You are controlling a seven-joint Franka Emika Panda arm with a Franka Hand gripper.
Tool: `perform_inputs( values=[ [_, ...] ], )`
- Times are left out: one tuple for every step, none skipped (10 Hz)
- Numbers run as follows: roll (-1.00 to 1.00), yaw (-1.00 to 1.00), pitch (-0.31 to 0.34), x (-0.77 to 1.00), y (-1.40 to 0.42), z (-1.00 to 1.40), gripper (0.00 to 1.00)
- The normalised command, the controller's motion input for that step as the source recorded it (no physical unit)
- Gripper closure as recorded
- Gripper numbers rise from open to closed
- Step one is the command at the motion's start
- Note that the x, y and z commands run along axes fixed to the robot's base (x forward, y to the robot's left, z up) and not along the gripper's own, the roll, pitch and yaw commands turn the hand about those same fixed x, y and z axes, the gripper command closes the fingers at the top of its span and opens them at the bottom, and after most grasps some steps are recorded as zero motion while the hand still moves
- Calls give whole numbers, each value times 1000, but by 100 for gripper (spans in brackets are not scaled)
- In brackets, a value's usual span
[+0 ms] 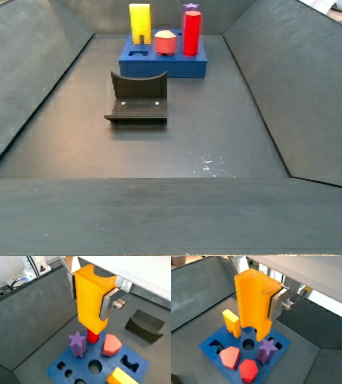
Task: Pick up the arch object. Move up. Rotate the arch object. Move to above the board. Insert the arch object.
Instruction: Insert the arch object.
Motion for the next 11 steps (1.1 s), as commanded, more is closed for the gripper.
perform_inputs(
  values=[
    [0,0,161,1000,-49,-106,100],
    [17,109,153,1000,40,-34,100],
    [73,277,109,1000,57,-20,100],
    [83,349,76,949,103,0,100],
    [141,354,90,923,97,0,100],
    [337,320,0,683,51,0,100],
    [386,291,0,671,20,0,100],
    [233,183,0,831,131,-103,100],
    [96,43,0,943,94,-377,100],
    [11,0,-29,1000,89,-749,100],
    [49,-191,-44,1000,74,-943,100]
  ],
)
